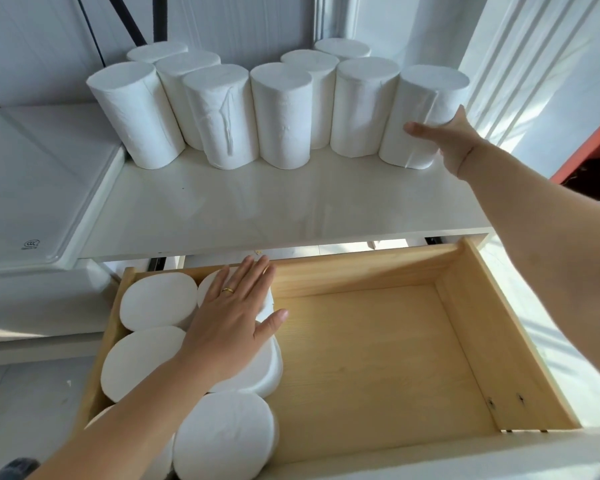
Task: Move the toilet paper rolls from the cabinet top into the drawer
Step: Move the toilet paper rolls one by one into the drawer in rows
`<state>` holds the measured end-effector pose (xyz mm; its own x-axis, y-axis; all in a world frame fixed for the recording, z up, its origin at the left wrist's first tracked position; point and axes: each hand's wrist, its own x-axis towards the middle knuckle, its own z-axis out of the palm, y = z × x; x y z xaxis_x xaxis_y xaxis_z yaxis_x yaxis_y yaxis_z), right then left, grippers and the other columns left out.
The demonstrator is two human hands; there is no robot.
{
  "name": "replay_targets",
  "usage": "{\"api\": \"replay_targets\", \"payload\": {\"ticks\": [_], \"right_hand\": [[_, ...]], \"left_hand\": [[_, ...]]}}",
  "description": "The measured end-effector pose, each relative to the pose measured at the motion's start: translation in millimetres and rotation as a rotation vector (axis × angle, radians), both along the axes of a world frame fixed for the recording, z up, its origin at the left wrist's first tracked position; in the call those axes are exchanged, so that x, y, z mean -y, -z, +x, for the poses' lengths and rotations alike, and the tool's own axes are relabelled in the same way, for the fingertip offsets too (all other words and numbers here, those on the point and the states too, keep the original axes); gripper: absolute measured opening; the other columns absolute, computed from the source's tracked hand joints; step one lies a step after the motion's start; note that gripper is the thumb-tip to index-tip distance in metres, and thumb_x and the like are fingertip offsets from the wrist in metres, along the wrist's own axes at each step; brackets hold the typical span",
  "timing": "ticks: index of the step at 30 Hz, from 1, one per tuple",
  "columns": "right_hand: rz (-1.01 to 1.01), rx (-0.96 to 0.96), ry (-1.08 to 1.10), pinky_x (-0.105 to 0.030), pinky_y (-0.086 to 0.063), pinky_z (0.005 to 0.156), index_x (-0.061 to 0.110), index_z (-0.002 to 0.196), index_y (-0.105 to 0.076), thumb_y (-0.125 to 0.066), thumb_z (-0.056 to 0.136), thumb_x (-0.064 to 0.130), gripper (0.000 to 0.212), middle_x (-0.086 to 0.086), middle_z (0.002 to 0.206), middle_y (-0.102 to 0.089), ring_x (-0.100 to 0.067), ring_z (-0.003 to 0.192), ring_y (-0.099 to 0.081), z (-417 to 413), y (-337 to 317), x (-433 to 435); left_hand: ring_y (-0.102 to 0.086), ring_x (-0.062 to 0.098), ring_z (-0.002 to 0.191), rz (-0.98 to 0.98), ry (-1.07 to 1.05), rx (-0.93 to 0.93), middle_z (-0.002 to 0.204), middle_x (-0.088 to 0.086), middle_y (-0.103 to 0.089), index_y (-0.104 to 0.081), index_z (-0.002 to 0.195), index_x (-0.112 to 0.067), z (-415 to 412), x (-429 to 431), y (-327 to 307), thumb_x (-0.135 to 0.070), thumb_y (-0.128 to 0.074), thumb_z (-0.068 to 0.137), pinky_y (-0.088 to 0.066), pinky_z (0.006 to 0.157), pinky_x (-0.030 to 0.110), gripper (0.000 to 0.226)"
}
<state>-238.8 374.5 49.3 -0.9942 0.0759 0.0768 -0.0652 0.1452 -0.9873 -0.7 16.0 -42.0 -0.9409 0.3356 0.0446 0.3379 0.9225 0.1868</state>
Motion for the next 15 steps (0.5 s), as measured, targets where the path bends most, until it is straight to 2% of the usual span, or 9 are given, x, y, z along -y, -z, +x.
{"api": "replay_targets", "payload": {"ticks": [2, 5, 10, 13, 15], "right_hand": [[-0.007, -0.002, -0.010, -0.048, -0.048, 0.101, 0.010, 0.126, -0.051, -0.085, 0.061, 0.011, 0.073, -0.008, 0.119, -0.064, -0.024, 0.117, -0.061, 4, 0, 1], [-0.001, 0.006, -0.010, -0.051, -0.048, 0.101, 0.008, 0.135, -0.042, -0.085, 0.067, 0.011, 0.081, -0.010, 0.129, -0.059, -0.025, 0.121, -0.057, 17, 0, 6], [0.065, -0.008, -0.255, -0.050, -0.042, 0.107, 0.010, 0.140, -0.042, -0.078, 0.069, 0.010, 0.080, -0.014, 0.135, -0.057, -0.025, 0.124, -0.056, 72, -10, 27], [0.120, -0.008, -0.347, -0.042, -0.042, 0.108, 0.009, 0.139, -0.041, -0.083, 0.063, 0.003, 0.087, -0.012, 0.131, -0.059, -0.022, 0.124, -0.056, 117, -11, 43], [0.150, 0.016, -0.421, -0.029, -0.048, 0.097, 0.012, 0.132, -0.049, -0.085, 0.060, 0.004, 0.080, 0.000, 0.120, -0.067, -0.013, 0.116, -0.061, 147, -9, 50]], "left_hand": [[0.021, -0.002, 0.138, 0.009, 0.001, 0.004, 0.155, -0.015, 0.010, 0.000, 0.148, -0.025, -1, 0, 0, -0.068, -0.001, 0.085, 0.013, 0.114, 0.028, 0.077], [0.022, -0.002, 0.138, 0.007, 0.002, 0.006, 0.154, -0.015, 0.011, 0.000, 0.148, -0.025, 0, 0, 0, -0.067, 0.000, 0.084, 0.013, 0.115, 0.029, 0.077], [0.024, -0.002, 0.137, -0.003, -0.006, 0.011, 0.153, -0.015, 0.014, 0.004, 0.147, -0.025, 1, -1, -2, -0.066, 0.002, 0.083, 0.014, 0.115, 0.029, 0.077], [0.027, -0.003, 0.135, -0.005, -0.006, 0.015, 0.152, -0.016, 0.017, 0.009, 0.145, -0.027, 2, -1, -4, -0.068, 0.005, 0.080, 0.019, 0.112, 0.026, 0.077], [0.029, -0.003, 0.134, -0.007, -0.009, 0.011, 0.150, -0.017, 0.018, 0.010, 0.145, -0.026, 2, -2, -4, -0.069, 0.006, 0.079, 0.021, 0.110, 0.024, 0.079]]}}
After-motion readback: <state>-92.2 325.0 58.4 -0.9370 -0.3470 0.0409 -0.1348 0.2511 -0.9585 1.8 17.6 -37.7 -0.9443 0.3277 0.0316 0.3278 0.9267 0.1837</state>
